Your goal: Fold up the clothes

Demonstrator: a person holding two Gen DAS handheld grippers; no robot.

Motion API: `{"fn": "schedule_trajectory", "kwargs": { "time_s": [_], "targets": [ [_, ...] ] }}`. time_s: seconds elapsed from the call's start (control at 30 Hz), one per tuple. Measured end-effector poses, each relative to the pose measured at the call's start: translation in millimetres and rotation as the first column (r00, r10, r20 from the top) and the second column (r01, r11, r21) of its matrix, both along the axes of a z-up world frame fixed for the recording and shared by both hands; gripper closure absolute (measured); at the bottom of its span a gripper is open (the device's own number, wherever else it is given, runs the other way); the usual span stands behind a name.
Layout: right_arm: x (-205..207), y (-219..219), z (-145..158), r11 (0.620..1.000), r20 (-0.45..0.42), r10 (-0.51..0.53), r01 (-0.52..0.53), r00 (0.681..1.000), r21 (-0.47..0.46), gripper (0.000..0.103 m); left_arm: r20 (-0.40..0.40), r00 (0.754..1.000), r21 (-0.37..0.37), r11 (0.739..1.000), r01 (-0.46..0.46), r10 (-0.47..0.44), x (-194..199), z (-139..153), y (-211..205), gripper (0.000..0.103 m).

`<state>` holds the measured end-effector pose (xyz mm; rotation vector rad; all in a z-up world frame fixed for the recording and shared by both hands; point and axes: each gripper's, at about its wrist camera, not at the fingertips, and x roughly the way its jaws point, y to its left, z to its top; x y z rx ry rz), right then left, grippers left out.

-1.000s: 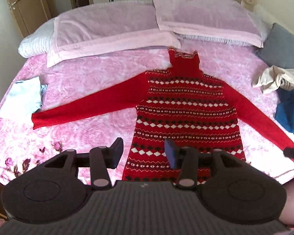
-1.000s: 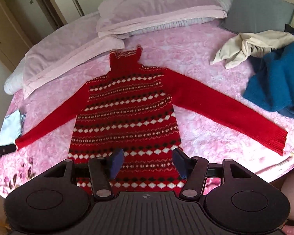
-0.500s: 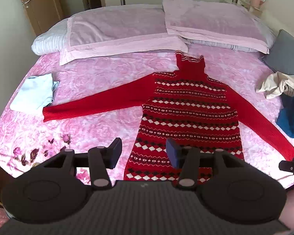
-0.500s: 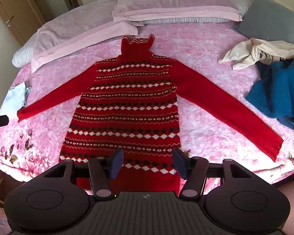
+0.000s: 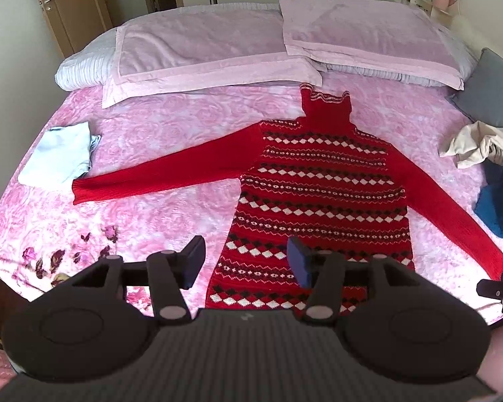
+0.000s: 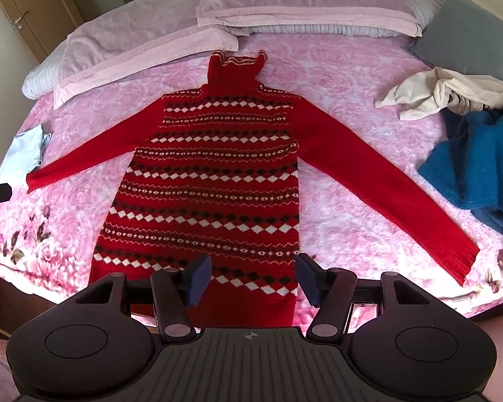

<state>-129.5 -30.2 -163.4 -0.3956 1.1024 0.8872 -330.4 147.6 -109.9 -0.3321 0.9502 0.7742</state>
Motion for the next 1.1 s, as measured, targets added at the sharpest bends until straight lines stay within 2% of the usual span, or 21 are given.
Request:
{"fn": "schedule_trajectory", "kwargs": {
  "time_s": [0.17, 0.63, 0.87, 1.1],
  "targets": [
    [-1, -2, -7, 1.000, -0.013, 0.013, -0.014, 1.000, -0.027, 0.044, -0.031, 0.999, -0.021, 1.000, 0.007, -0.007, 7, -10, -4, 0.051],
    [-8, -13, -38, 0.990, -0.098, 0.006, -0.019, 0.995, -0.137, 0.044, -0.140, 0.989, -0.137, 0.990, 0.024, -0.043, 5, -56, -21, 0.051],
    [-14, -11, -47, 0.986, -0.120, 0.009, -0.029, 0.993, -0.165, 0.044, -0.174, 0.983, -0.158, 0.987, 0.027, -0.055, 2, -66, -24, 0.051],
    [-17, -5, -46, 0.986, -0.110, 0.029, -0.047, 0.994, -0.162, 0.044, -0.178, 0.983, -0.151, 0.988, 0.024, -0.051, 1, -64, -21, 0.051]
  ]
}}
